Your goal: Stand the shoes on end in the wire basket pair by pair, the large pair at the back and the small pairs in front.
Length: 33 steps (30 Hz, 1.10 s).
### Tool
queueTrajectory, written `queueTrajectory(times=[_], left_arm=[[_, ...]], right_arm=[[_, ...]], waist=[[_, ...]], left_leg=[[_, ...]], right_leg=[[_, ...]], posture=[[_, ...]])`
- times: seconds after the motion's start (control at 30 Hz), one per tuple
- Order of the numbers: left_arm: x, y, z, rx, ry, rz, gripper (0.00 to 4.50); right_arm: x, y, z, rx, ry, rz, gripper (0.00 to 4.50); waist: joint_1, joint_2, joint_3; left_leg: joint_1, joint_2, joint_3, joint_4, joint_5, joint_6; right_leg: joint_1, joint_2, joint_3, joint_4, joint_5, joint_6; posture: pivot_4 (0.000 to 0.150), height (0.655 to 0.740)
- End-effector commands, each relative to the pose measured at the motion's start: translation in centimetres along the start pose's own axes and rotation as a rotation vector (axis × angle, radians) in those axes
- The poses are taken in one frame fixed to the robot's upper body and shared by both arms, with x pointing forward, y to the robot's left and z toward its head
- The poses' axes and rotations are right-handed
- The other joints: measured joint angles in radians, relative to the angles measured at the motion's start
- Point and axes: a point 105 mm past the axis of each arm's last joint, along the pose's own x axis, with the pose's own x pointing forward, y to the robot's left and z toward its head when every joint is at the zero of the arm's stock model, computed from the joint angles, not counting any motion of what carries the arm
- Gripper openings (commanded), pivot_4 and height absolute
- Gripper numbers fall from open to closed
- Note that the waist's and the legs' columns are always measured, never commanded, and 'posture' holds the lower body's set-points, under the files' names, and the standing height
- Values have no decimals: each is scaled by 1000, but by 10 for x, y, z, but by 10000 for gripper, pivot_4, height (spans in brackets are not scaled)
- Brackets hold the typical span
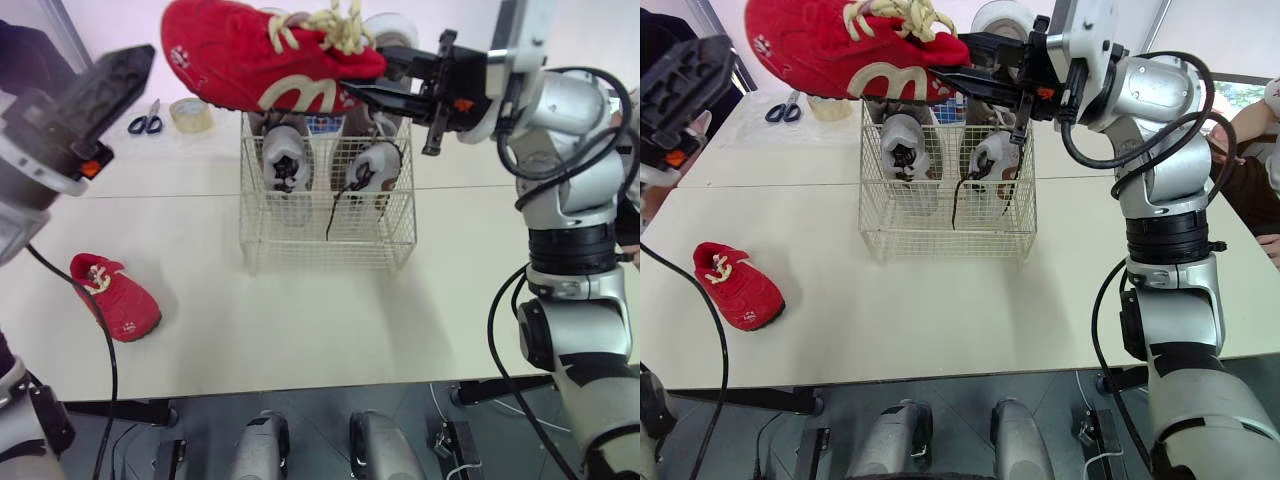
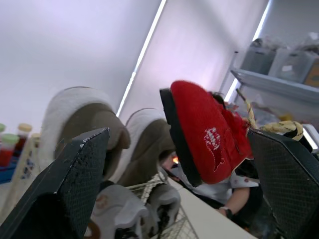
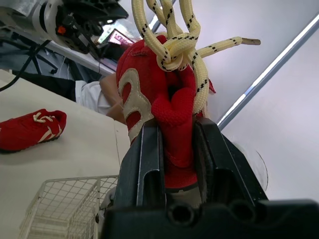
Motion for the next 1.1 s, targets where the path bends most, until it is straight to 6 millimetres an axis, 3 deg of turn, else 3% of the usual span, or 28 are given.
queueTrajectory(times=[0.03, 0.23, 0.33, 0.53, 0.57, 0.63, 0.73, 0.83, 0.9, 0.93, 1.03, 1.1], left_arm=[[6, -10, -1, 6, -11, -32, 45000], [12, -15, -8, -20, 11, -81, 45000], [11, -18, -17, -19, 50, -102, 36163], [8, -14, -14, -46, 10, -96, 6836], [8, -13, -14, -47, 8, -93, 3453], [7, -11, -10, -68, -33, -85, 2961], [4, -7, 4, -114, -162, -59, 2957], [2, 1, 13, -138, -301, 5, 2957], [3, 3, 15, -148, -371, 26, 2957], [4, 4, 16, -152, -409, 31, 2957], [9, 8, 18, -152, -492, 53, 2957], [17, 14, 17, -159, -563, 64, 2957]], right_arm=[[4, 2, 22, -75, -60, 24, 7462], [5, 14, 18, -123, -24, 79, 7462], [5, 16, 15, -131, -7, 91, 6898], [6, 17, 15, -108, -9, 92, 6898], [6, 17, 15, -96, -13, 87, 6898], [4, 13, 12, -43, -7, 64, 6898], [-11, -2, 3, 181, -32, -45, 16372], [-28, -17, -9, 491, -169, -251, 31981], [-33, -16, -15, 706, -277, -329, 42245], [-31, -11, -18, 805, -331, -348, 44585], [-21, 0, -22, 1004, -439, -383, 44585], [0, 12, -23, 1106, -498, -394, 44585]], waist=[[0, 0, 0], [0, 0, 0], [0, 0, 0], [0, 0, 0], [0, 0, 0], [0, 0, 0], [3, 0, 0], [4, -2, -1], [3, -2, -1], [3, -2, -1], [1, -2, -1], [1, -2, -1]], left_leg=[[0, 0, 0, 0, 0, 0], [0, 0, 0, 0, 0, 0], [0, 0, 0, 0, 0, 0], [0, 0, 0, 0, 0, 0], [0, 0, 0, 0, 0, 0], [0, 0, 0, 0, 0, 0], [0, 0, 0, 1, 0, 0], [0, 0, -1, 1, 0, 0], [1, 0, -1, 1, 0, 0], [0, 0, -1, 1, 0, 0], [0, 0, 0, 1, 0, 0], [0, 0, 0, 1, 0, 0]], right_leg=[[0, 0, 0, 0, 0, 0], [0, 1, 0, 0, 0, 0], [0, 1, 0, 0, 0, 0], [0, 1, 0, 0, 0, 0], [0, 1, 0, 0, 0, 0], [0, 1, 0, 0, 0, 0], [0, 0, 0, 0, 0, 0], [1, 0, 0, 0, 0, 0], [2, 0, 0, -1, 0, -1], [2, 0, 0, -1, 0, -1], [2, 0, 0, -1, 1, -2], [1, 1, 0, 0, 1, -1]], posture=[[1500, 7400], [1500, 7400], [1500, 7400], [1500, 7400], [1500, 7400], [1500, 7400], [1500, 7400], [1500, 7400], [1500, 7400], [1500, 7400], [1500, 7400], [1500, 7400]])
